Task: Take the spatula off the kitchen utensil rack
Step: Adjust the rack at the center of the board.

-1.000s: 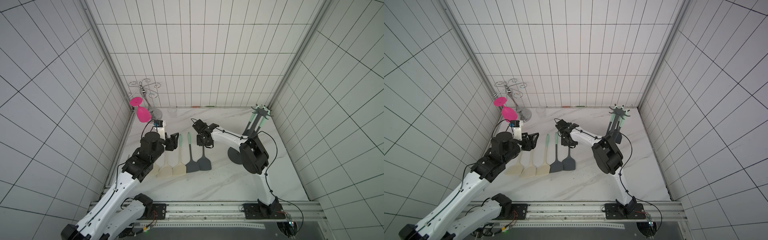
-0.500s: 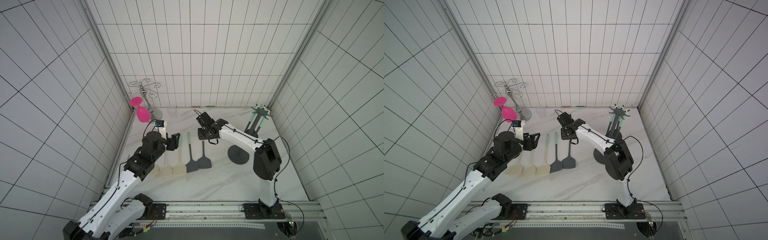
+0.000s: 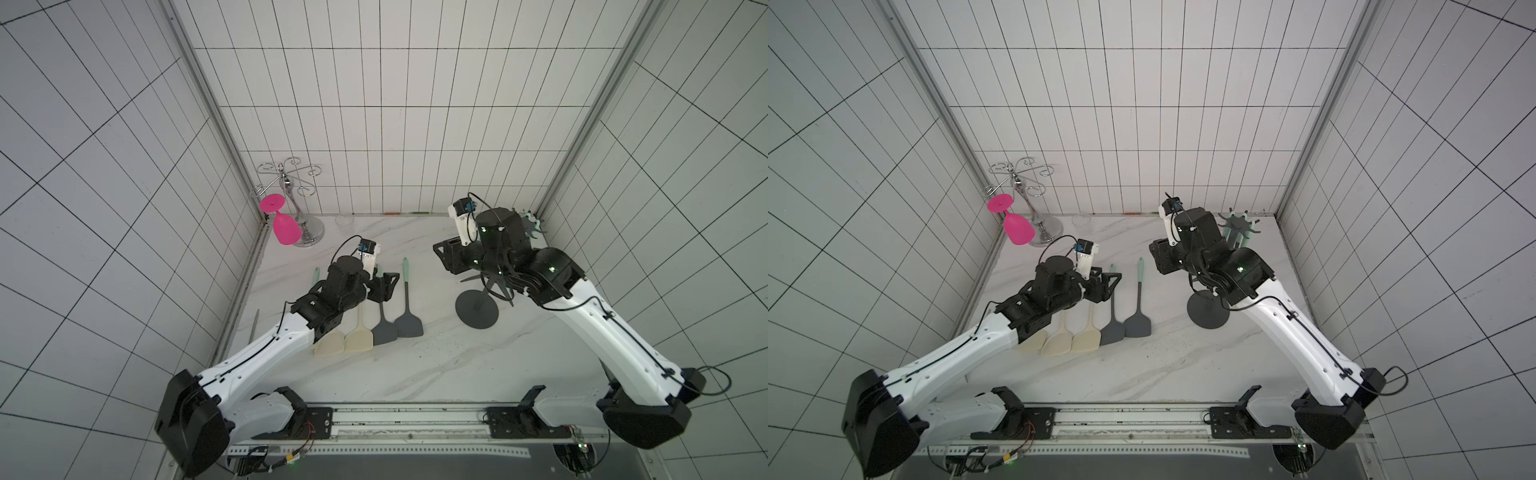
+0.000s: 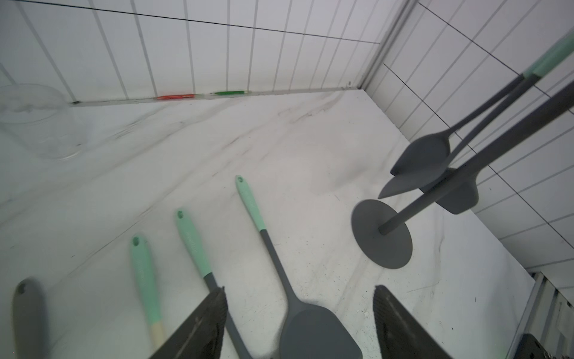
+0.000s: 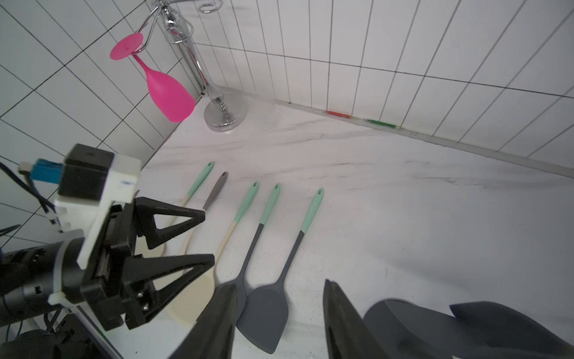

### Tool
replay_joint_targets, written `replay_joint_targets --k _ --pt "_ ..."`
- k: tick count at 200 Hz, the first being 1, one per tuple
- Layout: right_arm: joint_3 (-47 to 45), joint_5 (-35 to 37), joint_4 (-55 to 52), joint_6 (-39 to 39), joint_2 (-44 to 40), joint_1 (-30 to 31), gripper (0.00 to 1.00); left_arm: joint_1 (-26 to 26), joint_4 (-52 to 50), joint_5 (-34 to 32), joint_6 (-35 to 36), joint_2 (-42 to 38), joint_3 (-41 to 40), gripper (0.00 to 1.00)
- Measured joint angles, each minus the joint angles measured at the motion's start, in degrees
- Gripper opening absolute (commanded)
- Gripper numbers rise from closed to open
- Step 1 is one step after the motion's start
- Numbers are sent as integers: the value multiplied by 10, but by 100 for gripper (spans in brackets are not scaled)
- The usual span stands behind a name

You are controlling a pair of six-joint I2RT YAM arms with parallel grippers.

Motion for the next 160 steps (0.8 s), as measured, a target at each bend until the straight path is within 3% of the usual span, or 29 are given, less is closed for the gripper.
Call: replay_joint_targets --k 27,59,111,140,160 --pt "2 33 -34 -13 -75 -25 54 -53 26 19 23 89 79 72" --pt "4 86 -71 -27 -155 -61 56 -82 70 50 31 165 156 72" --pt "-2 130 -130 2 -183 -222 56 -109 152 106 22 288 276 72" --pt "-59 115 -131 25 -213 -308 57 -125 181 129 20 342 325 71" --pt "-121 37 -118 43 -231 -393 58 -136 202 143 18 366 343 71"
